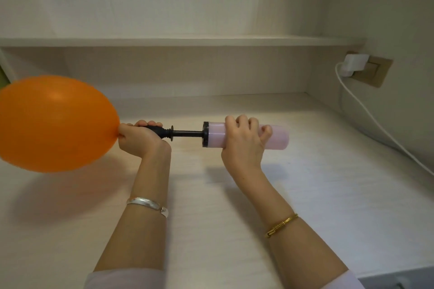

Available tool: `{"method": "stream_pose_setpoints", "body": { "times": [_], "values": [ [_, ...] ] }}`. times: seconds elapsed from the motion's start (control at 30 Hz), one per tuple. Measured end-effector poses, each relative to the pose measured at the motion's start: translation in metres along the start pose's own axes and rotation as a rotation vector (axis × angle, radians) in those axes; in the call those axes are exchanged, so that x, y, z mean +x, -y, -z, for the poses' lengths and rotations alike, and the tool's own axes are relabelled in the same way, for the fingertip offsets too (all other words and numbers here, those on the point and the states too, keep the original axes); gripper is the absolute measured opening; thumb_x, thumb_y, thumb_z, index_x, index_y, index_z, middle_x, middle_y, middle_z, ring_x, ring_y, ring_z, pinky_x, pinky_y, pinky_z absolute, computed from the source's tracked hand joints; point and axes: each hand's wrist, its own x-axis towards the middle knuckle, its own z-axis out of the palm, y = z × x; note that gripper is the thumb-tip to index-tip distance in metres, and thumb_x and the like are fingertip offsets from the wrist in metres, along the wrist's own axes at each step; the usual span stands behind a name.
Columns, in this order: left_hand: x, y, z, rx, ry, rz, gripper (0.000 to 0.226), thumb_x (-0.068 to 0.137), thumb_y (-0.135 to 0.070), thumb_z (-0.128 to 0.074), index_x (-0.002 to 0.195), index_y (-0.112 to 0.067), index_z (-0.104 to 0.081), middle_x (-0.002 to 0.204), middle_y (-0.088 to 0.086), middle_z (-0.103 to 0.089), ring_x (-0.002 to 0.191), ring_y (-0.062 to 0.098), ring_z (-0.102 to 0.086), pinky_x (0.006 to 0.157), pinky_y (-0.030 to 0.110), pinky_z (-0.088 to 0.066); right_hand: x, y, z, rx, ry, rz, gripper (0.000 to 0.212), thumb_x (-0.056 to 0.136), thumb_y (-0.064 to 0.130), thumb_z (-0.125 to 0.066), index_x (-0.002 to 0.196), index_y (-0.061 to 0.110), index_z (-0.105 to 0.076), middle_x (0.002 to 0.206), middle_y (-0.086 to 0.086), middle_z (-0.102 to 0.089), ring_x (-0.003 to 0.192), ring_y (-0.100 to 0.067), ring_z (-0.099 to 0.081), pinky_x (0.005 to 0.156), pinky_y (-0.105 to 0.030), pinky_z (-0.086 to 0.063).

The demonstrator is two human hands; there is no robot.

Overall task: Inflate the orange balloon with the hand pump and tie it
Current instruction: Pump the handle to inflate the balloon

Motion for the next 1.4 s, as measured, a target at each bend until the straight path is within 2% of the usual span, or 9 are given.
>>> {"method": "stream_pose_setpoints", "body": {
  "times": [0.13, 0.3, 0.47, 0.73, 0.83, 1.03, 1.3, 1.4],
  "values": [
    [-0.001, 0.001, 0.005, 0.044, -0.005, 0.006, 0.027, 0.092, -0.016, -0.032, 0.066, -0.018, -0.037, 0.050, -0.002, -0.042, 0.033, 0.010, -0.042, 0.044, 0.018, -0.044, -0.004, -0.007, -0.002, 0.029, 0.102, 0.027, 0.043, 0.065, -0.007, -0.050, 0.102, 0.016, -0.050, 0.099, -0.007, -0.053, 0.096, -0.030, -0.043, 0.088, -0.041, -0.020],
    [-0.008, 0.001, 0.002, -0.024, 0.039, 0.028, 0.022, 0.087, -0.009, -0.029, 0.066, -0.016, -0.033, 0.047, -0.001, -0.041, 0.033, 0.014, -0.040, 0.042, 0.019, -0.042, 0.006, -0.025, 0.011, 0.010, 0.014, 0.023, 0.039, 0.064, -0.006, -0.053, 0.095, 0.016, -0.054, 0.093, -0.007, -0.056, 0.091, -0.029, -0.045, 0.083, -0.039, -0.017],
    [-0.008, 0.003, 0.001, -0.003, 0.034, 0.022, 0.022, 0.087, -0.008, -0.030, 0.068, -0.016, -0.036, 0.051, 0.000, -0.042, 0.036, 0.014, -0.042, 0.043, 0.020, -0.044, 0.005, -0.023, 0.011, -0.008, 0.032, 0.020, 0.040, 0.063, -0.006, -0.053, 0.095, 0.017, -0.051, 0.095, -0.005, -0.054, 0.094, -0.028, -0.043, 0.086, -0.040, -0.016],
    [-0.019, 0.022, 0.003, 0.079, 0.041, -0.004, 0.021, 0.089, -0.009, -0.030, 0.072, -0.018, -0.039, 0.038, -0.008, -0.041, 0.031, 0.009, -0.041, 0.041, 0.017, -0.042, -0.007, 0.013, -0.005, 0.054, 0.139, 0.019, 0.043, 0.067, -0.007, -0.048, 0.104, 0.015, -0.047, 0.101, -0.010, -0.052, 0.098, -0.031, -0.042, 0.094, -0.046, -0.018],
    [-0.020, 0.022, 0.003, 0.076, 0.044, -0.008, 0.021, 0.088, -0.008, -0.030, 0.073, -0.019, -0.040, 0.043, -0.004, -0.042, 0.031, 0.010, -0.042, 0.041, 0.019, -0.043, -0.006, 0.016, -0.001, 0.050, 0.107, 0.054, 0.045, 0.067, -0.006, -0.050, 0.106, 0.015, -0.048, 0.101, -0.010, -0.053, 0.097, -0.031, -0.043, 0.090, -0.041, -0.015],
    [-0.003, 0.003, 0.002, -0.035, 0.004, 0.042, 0.016, 0.086, -0.006, -0.030, 0.075, -0.016, -0.037, 0.045, -0.002, -0.042, 0.032, 0.014, -0.041, 0.042, 0.021, -0.043, 0.005, -0.014, 0.022, -0.003, -0.019, 0.043, 0.037, 0.065, -0.003, -0.057, 0.097, 0.016, -0.056, 0.093, -0.008, -0.058, 0.091, -0.028, -0.047, 0.082, -0.037, -0.016],
    [-0.005, 0.006, 0.001, -0.028, 0.006, 0.062, 0.017, 0.087, -0.009, -0.029, 0.073, -0.016, -0.033, 0.051, 0.000, -0.039, 0.034, 0.014, -0.038, 0.043, 0.020, -0.041, 0.001, -0.001, 0.015, -0.017, -0.038, -0.005, 0.041, 0.060, -0.010, -0.055, 0.092, 0.014, -0.056, 0.090, -0.013, -0.057, 0.091, -0.032, -0.048, 0.085, -0.042, -0.016],
    [-0.012, 0.014, 0.002, 0.024, 0.015, 0.045, 0.018, 0.090, -0.013, -0.030, 0.074, -0.018, -0.035, 0.052, 0.000, -0.041, 0.033, 0.011, -0.040, 0.043, 0.018, -0.043, -0.003, 0.012, 0.005, 0.002, 0.033, 0.017, 0.041, 0.064, -0.007, -0.052, 0.099, 0.015, -0.053, 0.095, -0.012, -0.055, 0.094, -0.031, -0.046, 0.086, -0.042, -0.014]
  ]
}}
